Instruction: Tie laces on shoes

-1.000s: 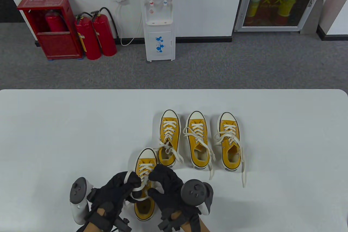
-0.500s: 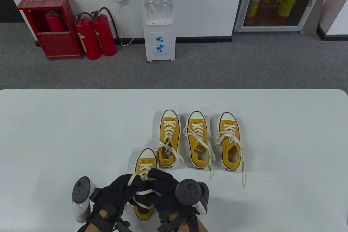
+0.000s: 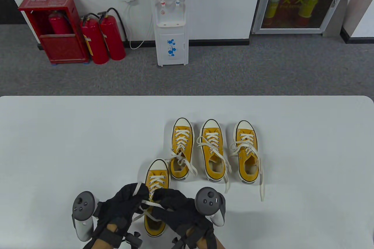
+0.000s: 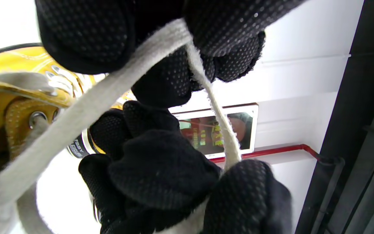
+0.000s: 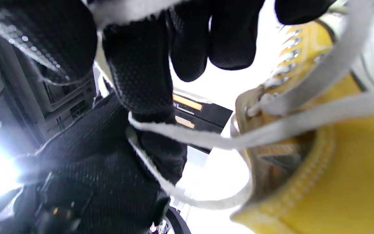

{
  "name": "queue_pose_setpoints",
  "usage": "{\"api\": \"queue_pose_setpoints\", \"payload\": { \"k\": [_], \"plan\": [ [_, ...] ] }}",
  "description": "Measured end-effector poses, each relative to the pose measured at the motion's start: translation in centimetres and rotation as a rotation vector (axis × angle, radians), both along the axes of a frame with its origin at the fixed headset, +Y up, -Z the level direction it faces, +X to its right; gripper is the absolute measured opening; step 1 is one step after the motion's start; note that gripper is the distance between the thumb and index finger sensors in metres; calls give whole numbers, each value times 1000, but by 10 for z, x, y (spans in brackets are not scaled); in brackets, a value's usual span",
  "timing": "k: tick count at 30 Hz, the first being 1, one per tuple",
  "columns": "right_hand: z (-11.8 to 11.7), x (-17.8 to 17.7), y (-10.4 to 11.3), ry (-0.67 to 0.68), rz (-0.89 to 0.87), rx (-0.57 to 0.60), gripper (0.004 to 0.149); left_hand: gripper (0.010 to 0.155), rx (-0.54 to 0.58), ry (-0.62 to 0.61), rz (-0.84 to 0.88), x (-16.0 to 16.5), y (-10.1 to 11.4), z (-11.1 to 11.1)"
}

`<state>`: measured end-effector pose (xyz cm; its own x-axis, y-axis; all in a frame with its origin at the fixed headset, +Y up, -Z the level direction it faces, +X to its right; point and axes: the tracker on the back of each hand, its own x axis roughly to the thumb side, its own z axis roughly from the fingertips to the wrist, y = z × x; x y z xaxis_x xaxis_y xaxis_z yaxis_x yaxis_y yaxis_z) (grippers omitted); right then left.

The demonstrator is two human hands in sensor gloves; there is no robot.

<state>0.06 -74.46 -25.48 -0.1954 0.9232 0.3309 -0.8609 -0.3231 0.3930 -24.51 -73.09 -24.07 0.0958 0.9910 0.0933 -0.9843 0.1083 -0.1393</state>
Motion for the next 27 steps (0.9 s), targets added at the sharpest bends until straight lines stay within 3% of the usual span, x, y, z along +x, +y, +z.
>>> {"api": "queue_pose_setpoints", "payload": {
  "k": [10,19,22,27],
  "plan": [
    [7,-15,-3,70,189,41,48,41,-2,8,61,-2,1,2],
    [4,-7,1,-60,167,52,51,39,0,16,92,-6,4,2],
    [3,-1,4,-105,148,63,58,39,7,37,98,-10,6,2],
    [1,14,10,-257,135,112,63,39,7,71,110,-18,6,2]
  ]
}}
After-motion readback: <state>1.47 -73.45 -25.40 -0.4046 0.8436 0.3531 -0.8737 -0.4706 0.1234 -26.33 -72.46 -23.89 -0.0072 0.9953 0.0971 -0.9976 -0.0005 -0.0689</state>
